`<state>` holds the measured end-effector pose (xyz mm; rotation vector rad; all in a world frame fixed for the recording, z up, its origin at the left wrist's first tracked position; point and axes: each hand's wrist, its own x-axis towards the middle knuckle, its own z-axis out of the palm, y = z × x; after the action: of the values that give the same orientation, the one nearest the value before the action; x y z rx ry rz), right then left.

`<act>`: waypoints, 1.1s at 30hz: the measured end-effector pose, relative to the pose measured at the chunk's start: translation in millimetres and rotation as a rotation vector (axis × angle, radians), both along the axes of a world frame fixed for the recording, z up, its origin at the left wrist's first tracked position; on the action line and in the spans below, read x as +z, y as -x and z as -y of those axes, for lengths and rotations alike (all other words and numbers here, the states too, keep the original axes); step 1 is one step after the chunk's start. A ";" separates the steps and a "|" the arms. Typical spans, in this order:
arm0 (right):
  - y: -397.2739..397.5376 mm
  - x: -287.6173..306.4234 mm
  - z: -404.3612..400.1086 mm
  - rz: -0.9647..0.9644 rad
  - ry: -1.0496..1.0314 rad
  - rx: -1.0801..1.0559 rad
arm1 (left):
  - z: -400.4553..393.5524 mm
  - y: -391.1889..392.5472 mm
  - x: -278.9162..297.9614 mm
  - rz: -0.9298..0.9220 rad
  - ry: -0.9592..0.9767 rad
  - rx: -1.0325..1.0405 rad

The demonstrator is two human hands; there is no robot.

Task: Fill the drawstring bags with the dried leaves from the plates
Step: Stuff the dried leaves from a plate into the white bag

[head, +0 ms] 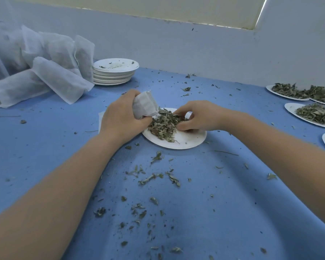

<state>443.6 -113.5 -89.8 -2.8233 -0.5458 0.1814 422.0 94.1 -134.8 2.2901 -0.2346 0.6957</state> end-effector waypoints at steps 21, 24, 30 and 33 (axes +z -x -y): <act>24.4 41.0 9.8 0.520 0.015 0.247 | -1.1 0.2 -0.6 0.073 -0.092 -0.020; 24.1 43.2 6.1 0.562 0.124 0.334 | -1.4 0.4 0.9 0.078 -0.128 -0.032; 19.6 53.2 -2.4 0.622 0.401 0.469 | 5.3 2.8 5.2 0.186 -0.332 0.001; 19.0 53.5 -7.7 0.638 0.422 0.502 | 7.7 3.0 6.5 0.184 -0.373 0.021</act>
<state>424.6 -105.9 -36.3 -3.0464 -1.5063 -0.6055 419.0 86.4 -128.3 2.5822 -0.4598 0.9396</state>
